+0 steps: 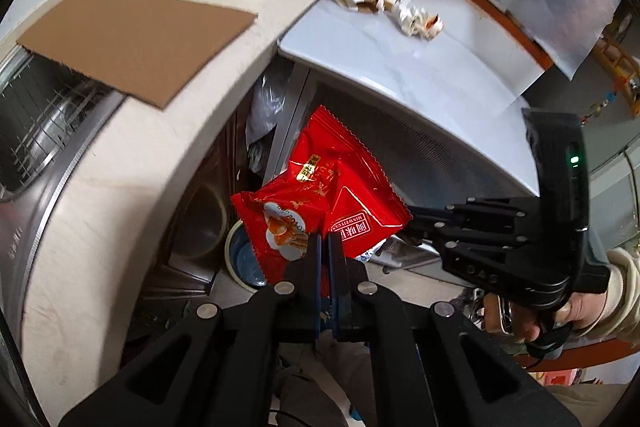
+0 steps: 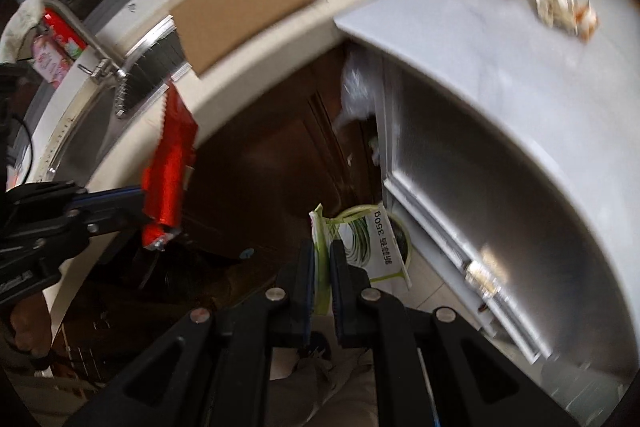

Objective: Collect trash
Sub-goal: 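Grasp the green-white seasoning packet with the right gripper while the left gripper holds the red packet, then lower both held packets over the floor bin and open both grippers, then raise both tools back toward the trash on the table, then grasp the orange cake wrapper with the right gripper while the left grasps the brown cup sleeve, then carry both items down over the bin and open both grippers, then raise both tools back toward the table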

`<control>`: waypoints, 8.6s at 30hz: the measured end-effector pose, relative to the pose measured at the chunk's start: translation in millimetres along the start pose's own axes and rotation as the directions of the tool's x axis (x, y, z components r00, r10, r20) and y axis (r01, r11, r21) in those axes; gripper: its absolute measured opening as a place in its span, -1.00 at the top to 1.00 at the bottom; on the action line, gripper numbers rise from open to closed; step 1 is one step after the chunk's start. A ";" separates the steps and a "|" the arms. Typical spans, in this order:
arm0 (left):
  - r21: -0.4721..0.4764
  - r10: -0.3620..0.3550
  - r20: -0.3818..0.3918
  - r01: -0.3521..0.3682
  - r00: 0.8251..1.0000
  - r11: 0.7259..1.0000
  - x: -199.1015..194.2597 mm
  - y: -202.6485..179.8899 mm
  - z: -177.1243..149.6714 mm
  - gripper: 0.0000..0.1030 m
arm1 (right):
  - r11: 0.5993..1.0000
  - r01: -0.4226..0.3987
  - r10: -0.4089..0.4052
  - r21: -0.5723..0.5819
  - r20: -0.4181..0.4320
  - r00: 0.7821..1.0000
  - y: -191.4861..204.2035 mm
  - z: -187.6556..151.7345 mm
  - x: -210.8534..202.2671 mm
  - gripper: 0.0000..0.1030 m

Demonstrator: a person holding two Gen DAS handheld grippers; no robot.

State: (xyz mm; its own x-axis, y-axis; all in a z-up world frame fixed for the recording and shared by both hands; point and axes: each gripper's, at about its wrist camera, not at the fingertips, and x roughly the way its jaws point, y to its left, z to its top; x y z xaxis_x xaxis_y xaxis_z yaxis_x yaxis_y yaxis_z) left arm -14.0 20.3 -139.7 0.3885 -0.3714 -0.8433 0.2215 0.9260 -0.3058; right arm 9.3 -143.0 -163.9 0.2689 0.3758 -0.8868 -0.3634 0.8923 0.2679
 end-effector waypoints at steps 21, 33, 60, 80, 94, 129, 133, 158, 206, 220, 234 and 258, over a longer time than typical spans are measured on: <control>-0.131 0.135 -0.098 -0.147 0.986 0.980 198.8 33.9 -48.3 0.98 | 0.995 -0.058 0.072 0.075 -0.193 0.979 -78.8 -32.6 191.9 0.85; -0.140 0.166 -0.169 -0.190 0.972 0.972 285.3 67.6 -48.5 0.92 | 0.990 -0.107 0.123 0.089 -0.191 0.974 -109.6 -30.7 268.6 0.82; -0.166 0.253 -0.177 -0.282 0.951 0.945 251.9 95.9 -60.3 -0.54 | 0.977 -0.161 0.180 0.139 -0.135 0.974 -102.4 -10.5 249.2 0.34; -0.112 0.208 -0.018 -0.209 0.978 0.972 113.5 11.7 -2.9 -0.73 | 0.983 -0.162 0.167 0.090 -0.045 0.985 -82.7 -1.6 91.4 0.34; 0.034 0.113 0.229 -0.124 0.967 0.992 18.6 -74.7 111.0 -0.98 | 0.988 -0.135 0.107 0.074 0.292 0.950 -112.7 60.9 -90.2 0.34; 0.340 0.260 0.006 -0.246 0.966 0.908 233.7 -127.8 337.7 -0.72 | 0.889 0.029 -0.160 0.458 0.251 0.955 -324.1 219.3 -42.4 0.34; 0.326 0.258 -0.013 -0.240 0.966 0.914 245.7 -123.1 345.4 -0.70 | 0.894 0.005 -0.140 0.447 0.269 0.953 -326.8 219.5 -41.8 0.34; 0.297 0.263 -0.004 -0.250 0.965 0.921 252.6 -108.0 355.2 0.09 | 0.880 -0.051 -0.075 0.472 0.244 0.967 -342.6 216.4 -29.3 0.52; -0.083 0.131 0.009 -0.130 0.991 0.988 69.3 -28.8 29.0 0.79 | 0.965 -0.156 0.171 -0.212 0.054 0.984 -66.6 55.7 -3.0 0.53; -0.217 0.107 -0.193 -0.149 0.975 0.965 237.2 49.7 -44.3 0.78 | 0.984 -0.101 0.069 -0.148 -0.210 0.975 -76.1 -3.2 201.3 0.52; -0.186 0.171 -0.269 -0.225 0.948 0.956 333.8 101.9 -52.8 -0.15 | 0.991 -0.107 0.087 -0.082 -0.223 0.971 -104.0 -4.8 307.3 0.39; -0.178 0.195 -0.143 -0.219 0.970 0.959 174.7 47.7 -29.2 -0.48 | 0.993 -0.085 0.073 -0.083 -0.142 0.987 -77.1 0.4 159.1 0.38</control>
State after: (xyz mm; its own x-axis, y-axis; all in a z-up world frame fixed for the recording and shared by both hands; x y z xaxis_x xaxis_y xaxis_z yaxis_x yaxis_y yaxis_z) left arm 38.3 1.6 -314.5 0.2919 -0.1699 -0.9412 -0.0317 0.9818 -0.1870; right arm 80.4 -151.9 -325.5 0.1120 0.4003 -0.9095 -0.4574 0.8333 0.3104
